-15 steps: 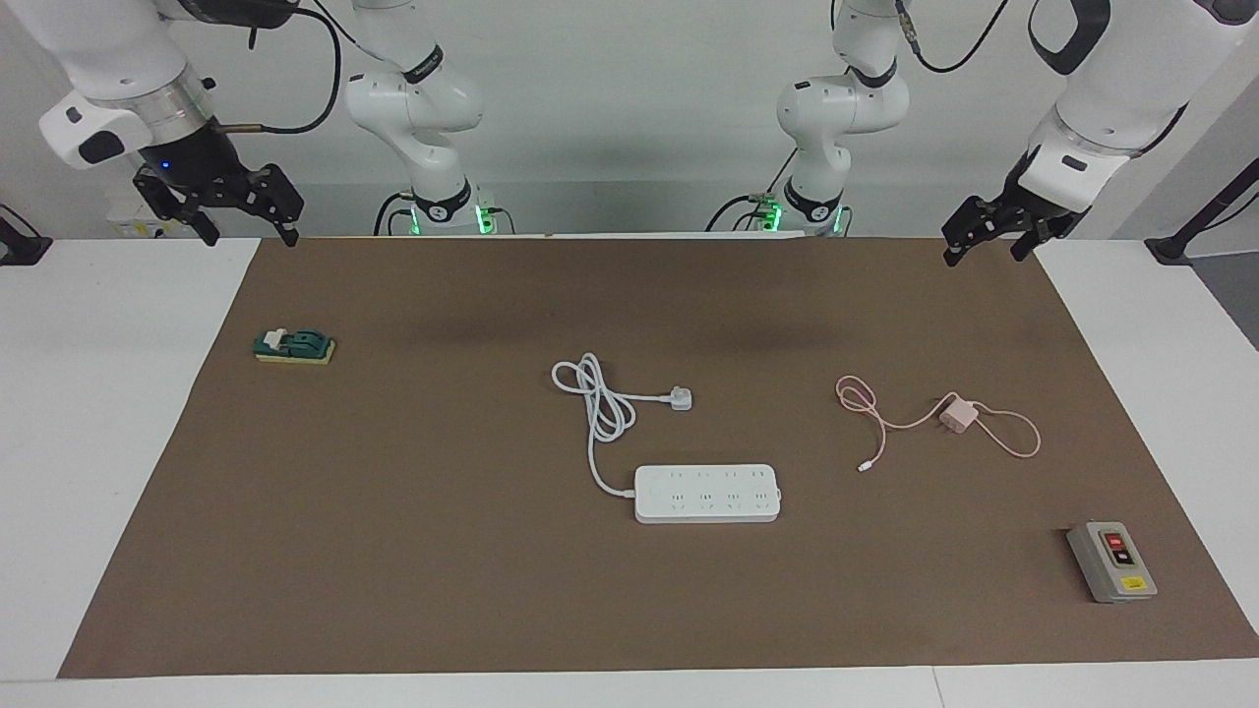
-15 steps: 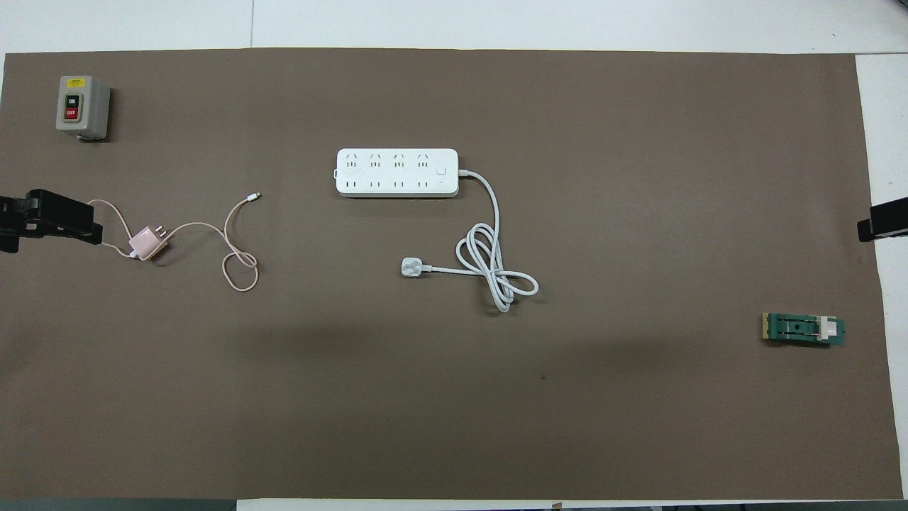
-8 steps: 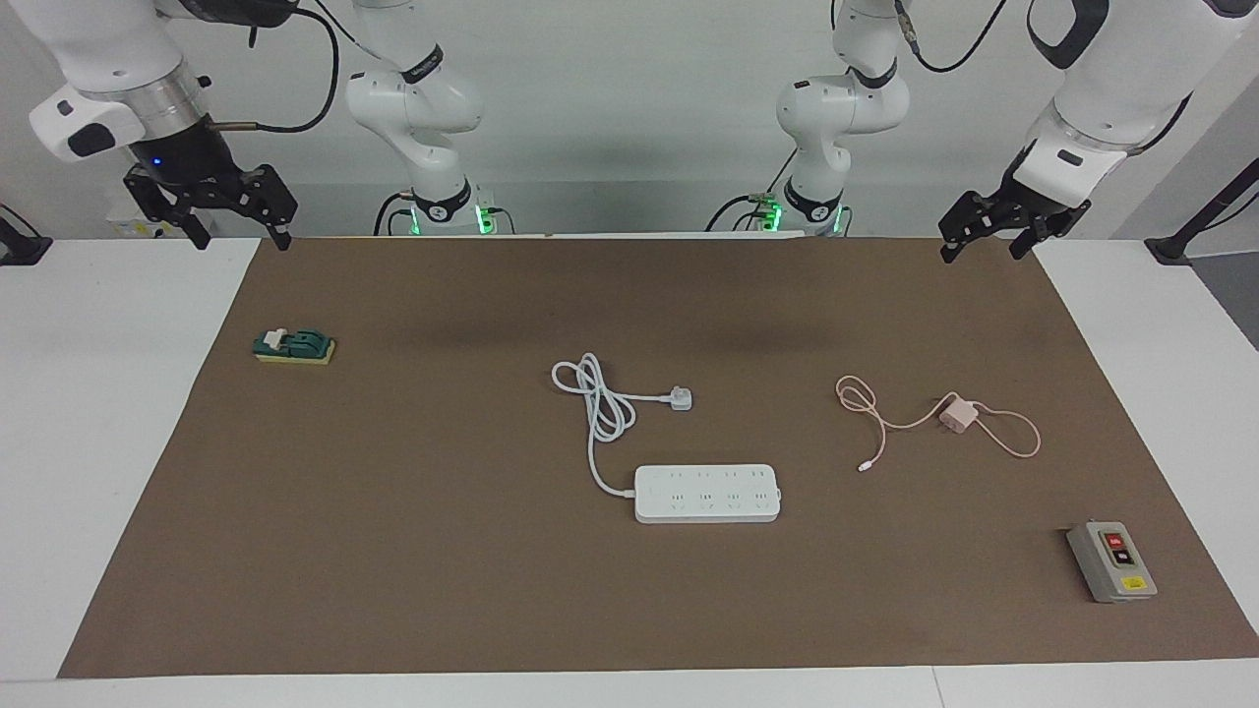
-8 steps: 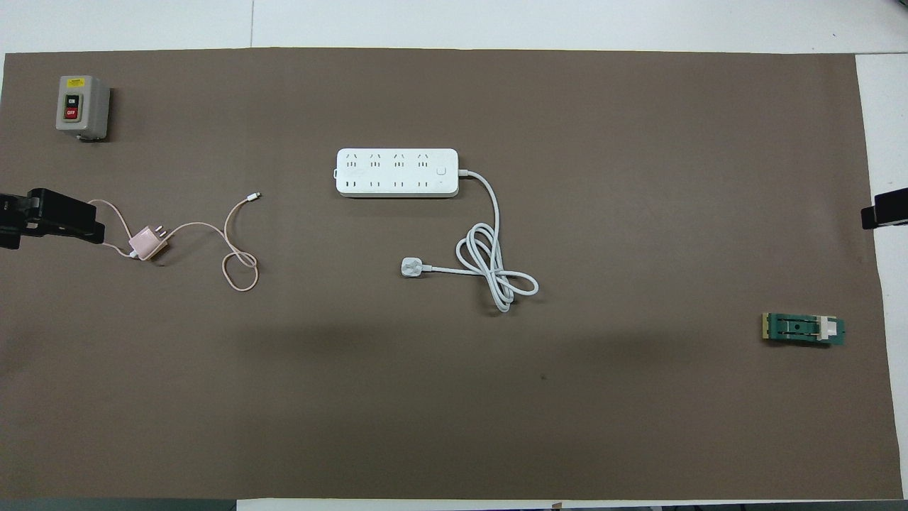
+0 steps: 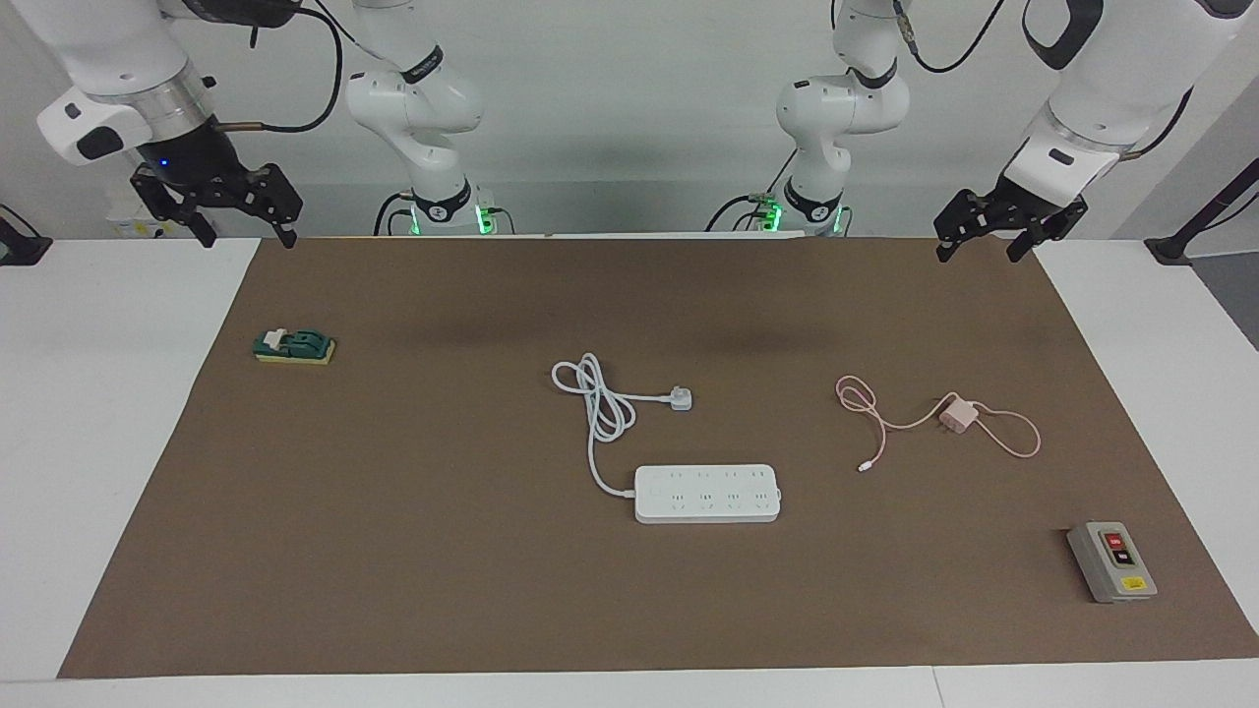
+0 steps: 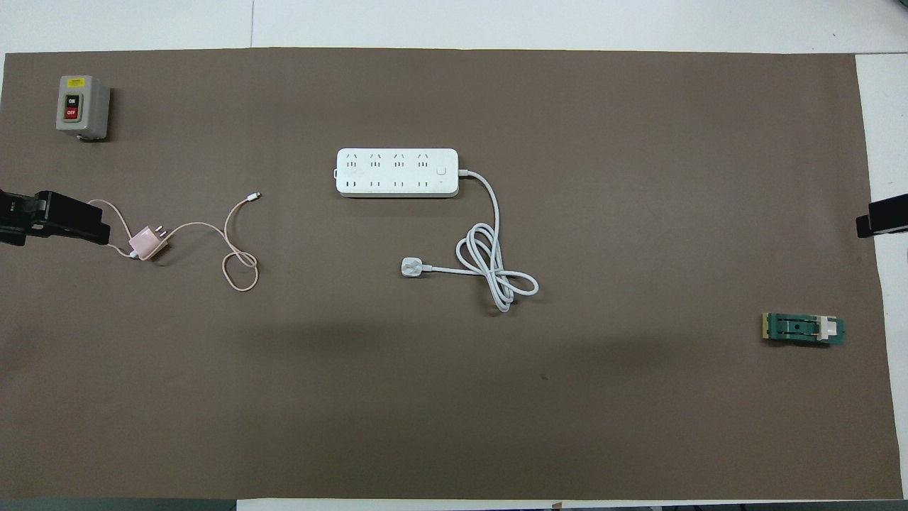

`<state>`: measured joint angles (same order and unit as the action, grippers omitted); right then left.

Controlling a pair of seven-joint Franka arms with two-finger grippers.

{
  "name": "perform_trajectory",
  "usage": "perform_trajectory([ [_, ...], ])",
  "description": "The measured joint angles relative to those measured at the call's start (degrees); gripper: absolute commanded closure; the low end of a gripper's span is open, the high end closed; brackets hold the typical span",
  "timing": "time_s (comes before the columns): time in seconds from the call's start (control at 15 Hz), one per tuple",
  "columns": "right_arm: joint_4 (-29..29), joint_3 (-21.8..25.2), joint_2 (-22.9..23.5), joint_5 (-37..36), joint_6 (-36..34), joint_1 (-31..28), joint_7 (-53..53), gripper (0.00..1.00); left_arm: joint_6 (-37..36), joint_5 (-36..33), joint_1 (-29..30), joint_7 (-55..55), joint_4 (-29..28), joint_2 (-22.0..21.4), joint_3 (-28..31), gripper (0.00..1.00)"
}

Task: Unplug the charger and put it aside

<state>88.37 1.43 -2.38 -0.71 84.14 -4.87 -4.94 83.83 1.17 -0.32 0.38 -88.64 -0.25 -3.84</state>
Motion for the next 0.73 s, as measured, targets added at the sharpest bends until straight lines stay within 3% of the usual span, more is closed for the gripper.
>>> perform_trajectory([
  [0.73, 0.00, -0.32, 0.00, 0.00, -0.61, 0.22, 0.00, 0.00, 1.18, 0.00, -1.50, 0.00, -0.48, 0.91, 0.15, 0.00],
])
